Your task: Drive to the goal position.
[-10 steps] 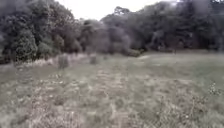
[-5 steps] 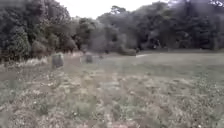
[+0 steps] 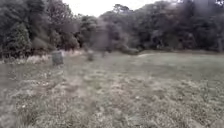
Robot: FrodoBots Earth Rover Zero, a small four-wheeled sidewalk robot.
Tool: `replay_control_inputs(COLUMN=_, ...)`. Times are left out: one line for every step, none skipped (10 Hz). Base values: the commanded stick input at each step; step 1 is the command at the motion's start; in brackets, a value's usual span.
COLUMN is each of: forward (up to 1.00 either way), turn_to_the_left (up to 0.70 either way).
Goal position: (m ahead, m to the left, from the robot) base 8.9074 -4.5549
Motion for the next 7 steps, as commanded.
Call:
replay_control_inputs(forward=0.5, turn_to_the_left=0.0)
replay_control_inputs(forward=0.5, turn_to_the_left=0.0)
replay_control_inputs(forward=0.5, turn_to_the_left=-0.01)
replay_control_inputs(forward=0.5, turn_to_the_left=-0.02)
replay_control_inputs(forward=0.5, turn_to_the_left=-0.03)
replay_control_inputs(forward=0.5, turn_to_the_left=-0.01)
replay_control_inputs(forward=0.5, turn_to_the_left=0.0)
